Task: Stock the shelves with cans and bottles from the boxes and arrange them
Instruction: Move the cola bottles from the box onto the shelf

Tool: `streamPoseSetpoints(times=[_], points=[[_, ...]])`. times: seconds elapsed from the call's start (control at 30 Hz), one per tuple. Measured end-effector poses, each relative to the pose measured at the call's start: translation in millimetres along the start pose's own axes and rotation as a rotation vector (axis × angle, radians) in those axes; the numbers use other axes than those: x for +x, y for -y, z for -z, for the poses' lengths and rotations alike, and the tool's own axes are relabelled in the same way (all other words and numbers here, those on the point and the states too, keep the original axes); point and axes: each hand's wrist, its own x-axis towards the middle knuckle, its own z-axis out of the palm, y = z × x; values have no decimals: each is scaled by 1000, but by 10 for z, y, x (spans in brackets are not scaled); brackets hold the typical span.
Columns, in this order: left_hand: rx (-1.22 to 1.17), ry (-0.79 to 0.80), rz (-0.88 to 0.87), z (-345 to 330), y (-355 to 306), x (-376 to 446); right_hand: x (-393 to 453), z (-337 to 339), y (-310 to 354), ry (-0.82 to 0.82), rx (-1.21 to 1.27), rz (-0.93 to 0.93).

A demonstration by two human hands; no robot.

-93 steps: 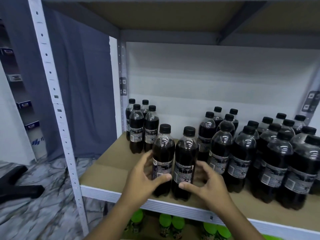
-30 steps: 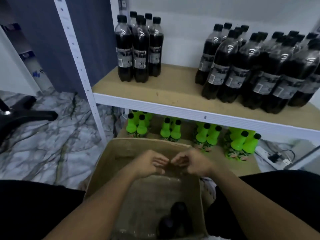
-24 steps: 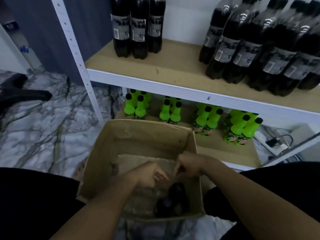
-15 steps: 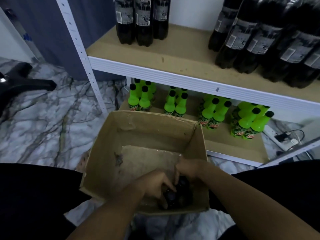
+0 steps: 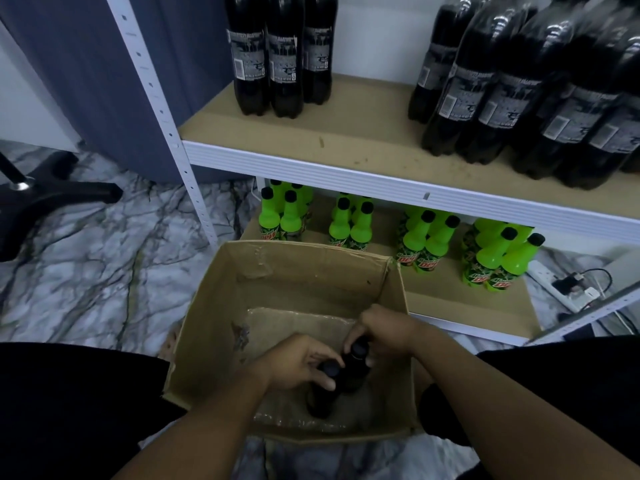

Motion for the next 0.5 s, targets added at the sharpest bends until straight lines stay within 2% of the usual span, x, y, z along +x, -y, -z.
streamPoseSetpoints(times=[0.23,0.5], points=[[-50,17,-176,709,-859,-58,-477,817,149,-246,254,-32],[-37,-216,-413,1412,-2127,-235,-1068,1885,368,-530,595,95]])
